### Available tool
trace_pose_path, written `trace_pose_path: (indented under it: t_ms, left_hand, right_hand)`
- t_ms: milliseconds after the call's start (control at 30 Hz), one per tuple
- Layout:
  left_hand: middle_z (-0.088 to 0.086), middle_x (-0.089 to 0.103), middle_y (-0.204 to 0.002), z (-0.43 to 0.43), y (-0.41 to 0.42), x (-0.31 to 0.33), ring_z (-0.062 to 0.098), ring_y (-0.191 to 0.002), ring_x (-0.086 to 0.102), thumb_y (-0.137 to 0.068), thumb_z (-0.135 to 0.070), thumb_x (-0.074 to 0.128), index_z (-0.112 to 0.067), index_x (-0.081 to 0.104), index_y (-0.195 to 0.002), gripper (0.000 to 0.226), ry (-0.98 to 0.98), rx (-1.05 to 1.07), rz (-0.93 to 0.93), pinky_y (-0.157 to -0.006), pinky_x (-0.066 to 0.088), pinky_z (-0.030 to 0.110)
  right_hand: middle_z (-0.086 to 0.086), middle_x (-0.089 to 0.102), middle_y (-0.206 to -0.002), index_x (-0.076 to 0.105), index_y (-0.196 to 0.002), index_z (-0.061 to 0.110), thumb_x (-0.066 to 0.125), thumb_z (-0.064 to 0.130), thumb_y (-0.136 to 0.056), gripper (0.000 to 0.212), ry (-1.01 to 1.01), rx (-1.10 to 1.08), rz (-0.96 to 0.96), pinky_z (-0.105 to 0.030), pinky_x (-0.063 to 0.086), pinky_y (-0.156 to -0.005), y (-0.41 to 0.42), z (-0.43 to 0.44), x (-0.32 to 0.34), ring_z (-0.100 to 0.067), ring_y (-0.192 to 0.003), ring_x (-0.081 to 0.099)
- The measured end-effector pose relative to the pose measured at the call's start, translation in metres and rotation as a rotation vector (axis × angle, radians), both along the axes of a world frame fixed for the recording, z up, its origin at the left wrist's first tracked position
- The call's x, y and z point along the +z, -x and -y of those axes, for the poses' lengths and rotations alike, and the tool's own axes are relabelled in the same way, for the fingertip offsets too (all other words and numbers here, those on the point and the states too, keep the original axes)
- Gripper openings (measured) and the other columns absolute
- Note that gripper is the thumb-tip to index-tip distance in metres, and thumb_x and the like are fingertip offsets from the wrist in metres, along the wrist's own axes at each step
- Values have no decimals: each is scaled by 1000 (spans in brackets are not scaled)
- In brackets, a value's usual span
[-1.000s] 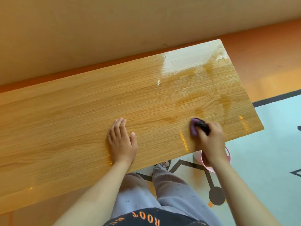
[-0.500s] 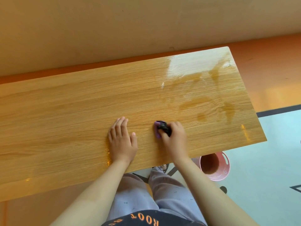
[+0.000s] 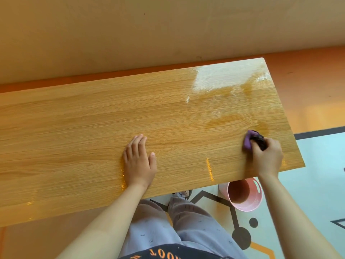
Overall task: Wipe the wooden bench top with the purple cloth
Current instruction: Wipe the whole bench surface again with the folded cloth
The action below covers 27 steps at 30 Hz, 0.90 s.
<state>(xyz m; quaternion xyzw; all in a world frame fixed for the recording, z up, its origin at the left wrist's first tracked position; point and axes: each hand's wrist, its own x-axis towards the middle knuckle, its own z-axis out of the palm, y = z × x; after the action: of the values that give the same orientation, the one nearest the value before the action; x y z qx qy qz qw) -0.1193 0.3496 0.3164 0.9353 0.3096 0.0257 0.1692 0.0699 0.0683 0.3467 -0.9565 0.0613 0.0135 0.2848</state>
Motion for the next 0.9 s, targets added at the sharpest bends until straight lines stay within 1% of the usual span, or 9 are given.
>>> trace_pose_path:
  t_ms: [133,233,333,433,533,633,733,833,900]
  left_hand:
    - [7,43,-144,0,1,0,26,-136,34,-87,-33,39,-10,43,-135,54,3,-2,-3,-113,26,44]
    - [6,42,-145,0,0,0,25,-137,33,-87,-34,39,-10,43,-136,54,-1,-1,-13,-113,25,44]
    - [5,43,-144,0,0,0,24,-137,33,-86,-33,40,-11,43,-136,54,1,5,-13,-113,25,43]
    - [5,43,-144,0,0,1,24,-136,34,-86,-33,40,-11,43,-135,55,-1,7,-10,-112,28,44]
    - [5,43,-144,0,0,1,24,-136,33,-86,-34,39,-11,43,-136,55,-7,6,-17,-113,27,44]
    - [5,43,-144,0,-1,0,24,-137,34,-86,-34,39,-11,44,-136,55,-3,6,-20,-113,26,43]
    - [5,43,-144,0,0,1,25,-136,34,-86,-34,39,-11,44,-135,55,0,9,-20,-113,26,44]
    - [6,43,-144,0,-1,1,25,-137,33,-87,-34,38,-10,44,-135,54,13,10,-14,-113,26,44]
    - [5,43,-144,0,-1,1,25,-137,33,-87,-34,38,-10,44,-136,55,12,9,-19,-112,27,45]
  right_hand:
    - [-22,57,-99,60,-97,-2,64,14,-84,21,19,-22,13,-33,34,-82,4,-14,-3,-36,-97,52]
    - [-19,57,-92,61,-92,0,66,9,-81,15,-27,162,23,-28,31,-76,22,-61,-7,-34,-90,53]
    - [-10,56,-91,61,-90,4,65,9,-81,11,-117,394,-10,-22,29,-73,48,-121,-6,-23,-88,50]
    - [-3,54,-92,60,-90,8,63,9,-79,11,-162,562,-37,-23,33,-75,65,-169,-6,-17,-88,46]
    - [1,50,-89,59,-88,9,64,12,-79,10,-174,607,-57,-26,37,-74,57,-180,-9,-17,-86,46]
    - [-6,54,-89,59,-85,6,63,11,-77,11,-160,539,-53,-27,34,-71,28,-158,-12,-23,-86,50]
    - [-16,59,-88,58,-86,2,66,10,-77,15,-150,316,14,-27,30,-69,-11,-115,-8,-31,-85,54]
    - [-21,62,-99,57,-97,0,67,13,-80,23,-103,114,25,-34,37,-78,-44,-66,-1,-34,-94,56]
    - [-22,61,-103,56,-101,-1,67,14,-81,27,-54,57,24,-36,39,-82,-56,-46,0,-36,-98,55]
